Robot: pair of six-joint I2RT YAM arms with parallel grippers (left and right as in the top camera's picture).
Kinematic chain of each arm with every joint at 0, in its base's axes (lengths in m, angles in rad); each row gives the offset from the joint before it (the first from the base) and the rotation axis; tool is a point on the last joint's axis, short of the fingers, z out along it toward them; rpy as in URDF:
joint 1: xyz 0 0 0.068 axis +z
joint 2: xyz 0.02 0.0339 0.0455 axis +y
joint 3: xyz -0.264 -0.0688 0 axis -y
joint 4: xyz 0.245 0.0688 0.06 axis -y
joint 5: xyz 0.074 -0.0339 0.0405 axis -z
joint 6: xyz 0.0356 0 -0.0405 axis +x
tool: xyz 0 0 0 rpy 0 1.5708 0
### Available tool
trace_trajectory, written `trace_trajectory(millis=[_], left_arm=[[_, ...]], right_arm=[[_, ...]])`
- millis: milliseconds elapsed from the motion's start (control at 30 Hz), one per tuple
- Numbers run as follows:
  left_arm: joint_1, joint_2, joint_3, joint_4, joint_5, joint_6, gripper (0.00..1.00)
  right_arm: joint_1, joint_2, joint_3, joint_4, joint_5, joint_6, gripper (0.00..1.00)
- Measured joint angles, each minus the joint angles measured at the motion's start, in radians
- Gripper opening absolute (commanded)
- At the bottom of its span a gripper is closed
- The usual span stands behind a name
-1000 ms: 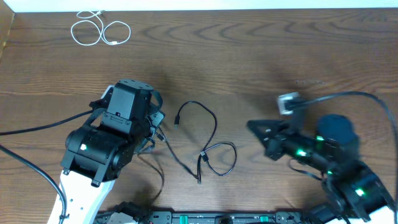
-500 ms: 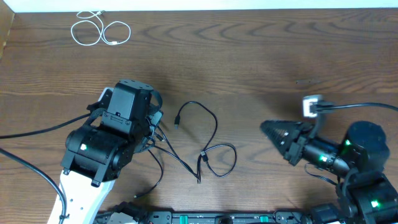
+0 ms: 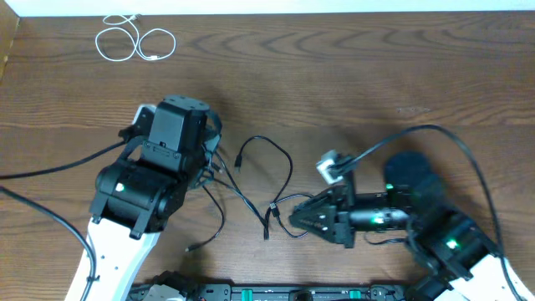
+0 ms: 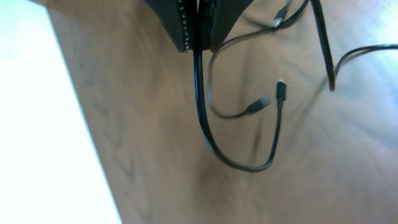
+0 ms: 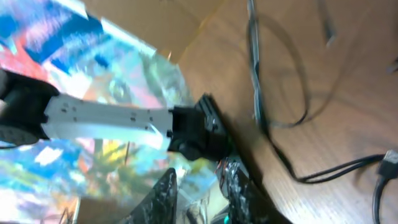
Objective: Untangle cables
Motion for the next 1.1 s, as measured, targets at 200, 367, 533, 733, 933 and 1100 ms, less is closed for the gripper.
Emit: trace_trajectory(millis=[200,367,533,733,933,1100], left_arm=[[0.014,0.016,0.0,0.154,0.081,-0.005,0.08],[0.014,0.008,0.0,0.294,0.234,-0.016,0.08],[0.014,-0.023,0.0,0.368,0.393,-0.05,0.07],[0.014,-0.097,0.0,0.414,0.533,-0.069,0.07],[0.014,-0.235,0.0,0.415,0.568,-0.082,0.07],[0.014,-0.369,0.0,0.401,0.488,-0.1,0.08]], right_arm=[[0.127,0.139,0.0,0.114,0.119,0.044,0.34],[0.158,0.23,0.0,0.257,0.177,0.095,0.56],[0.158,0.306,0.003,0.225,0.318,0.108,0.63],[0.101,0.367,0.003,0.156,0.504,0.156,0.43],[-0.077,0.366,0.003,0.105,0.571,0.221,0.45],[-0.271,0.366,0.003,0.039,0.549,0.241,0.41]])
